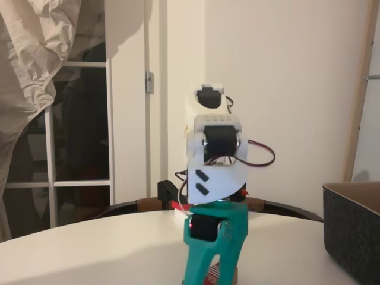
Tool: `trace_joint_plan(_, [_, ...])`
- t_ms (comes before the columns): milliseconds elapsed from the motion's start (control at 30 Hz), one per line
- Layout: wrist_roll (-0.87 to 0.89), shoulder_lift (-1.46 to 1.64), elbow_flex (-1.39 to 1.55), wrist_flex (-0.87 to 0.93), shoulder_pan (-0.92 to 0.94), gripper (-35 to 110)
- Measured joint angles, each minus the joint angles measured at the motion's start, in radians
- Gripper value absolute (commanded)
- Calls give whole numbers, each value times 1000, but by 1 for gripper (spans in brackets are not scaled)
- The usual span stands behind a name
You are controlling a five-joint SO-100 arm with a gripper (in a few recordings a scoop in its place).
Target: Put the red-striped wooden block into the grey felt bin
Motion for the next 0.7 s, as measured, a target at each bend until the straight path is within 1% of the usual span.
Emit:
trace_joint_plan(200, [-9, 23, -2, 0, 0, 30])
trace_joint_plan(267, [-41, 38, -2, 3, 17, 29])
trace_joint_plan(367, [-112, 63, -2, 18, 55, 32])
trace_joint_plan(433, [-195, 80, -2, 51, 89, 37])
trace_joint_plan(567, [-374, 117, -2, 132, 127, 51])
trace_joint_plan(700, [-595, 163, -2, 227, 163, 53])
